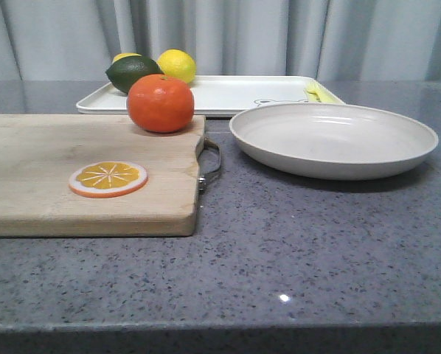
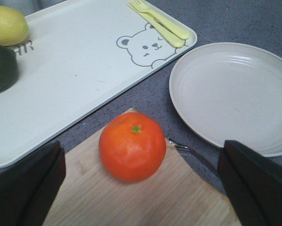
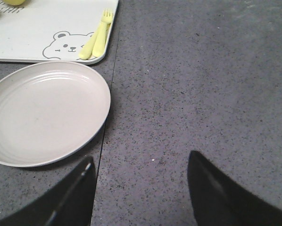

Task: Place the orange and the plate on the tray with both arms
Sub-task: 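Lower the left gripper onto the orange on the cutting board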

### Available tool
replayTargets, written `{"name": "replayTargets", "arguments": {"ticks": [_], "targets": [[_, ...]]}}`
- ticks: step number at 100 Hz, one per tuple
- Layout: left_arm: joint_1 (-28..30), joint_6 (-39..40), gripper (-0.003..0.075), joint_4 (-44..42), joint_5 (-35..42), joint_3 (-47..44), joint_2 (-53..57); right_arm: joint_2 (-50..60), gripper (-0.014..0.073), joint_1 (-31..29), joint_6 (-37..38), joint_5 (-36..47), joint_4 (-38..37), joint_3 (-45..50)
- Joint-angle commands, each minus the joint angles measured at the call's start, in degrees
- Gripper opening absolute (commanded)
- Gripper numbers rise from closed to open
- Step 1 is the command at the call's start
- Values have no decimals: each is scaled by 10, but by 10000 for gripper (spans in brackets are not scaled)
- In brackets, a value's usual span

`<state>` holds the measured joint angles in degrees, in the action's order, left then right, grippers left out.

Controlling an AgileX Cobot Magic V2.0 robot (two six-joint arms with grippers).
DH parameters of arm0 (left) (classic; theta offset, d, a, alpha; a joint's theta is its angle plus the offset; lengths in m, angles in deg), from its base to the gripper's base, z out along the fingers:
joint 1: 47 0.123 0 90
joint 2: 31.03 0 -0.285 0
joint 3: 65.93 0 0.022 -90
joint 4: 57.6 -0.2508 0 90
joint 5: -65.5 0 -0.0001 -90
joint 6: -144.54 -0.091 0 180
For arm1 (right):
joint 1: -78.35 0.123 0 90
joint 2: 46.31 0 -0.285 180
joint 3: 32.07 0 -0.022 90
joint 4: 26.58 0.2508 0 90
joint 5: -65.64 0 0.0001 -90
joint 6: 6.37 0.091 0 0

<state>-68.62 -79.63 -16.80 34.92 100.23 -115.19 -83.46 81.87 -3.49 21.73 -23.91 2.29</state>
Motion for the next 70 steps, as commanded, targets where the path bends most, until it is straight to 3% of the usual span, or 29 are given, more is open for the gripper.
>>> {"name": "replayTargets", "arguments": {"ticks": [1, 33, 70], "targets": [[-18, -3, 619, 22, 49, 39, -16, -7, 444, 0, -4, 44, 0, -20], [-24, -3, 619, 22, 55, 97, -94, -7, 444, 0, -4, 42, 0, -20], [-22, -3, 619, 22, 67, 98, -147, -7, 444, 0, -4, 43, -1, -20]]}}
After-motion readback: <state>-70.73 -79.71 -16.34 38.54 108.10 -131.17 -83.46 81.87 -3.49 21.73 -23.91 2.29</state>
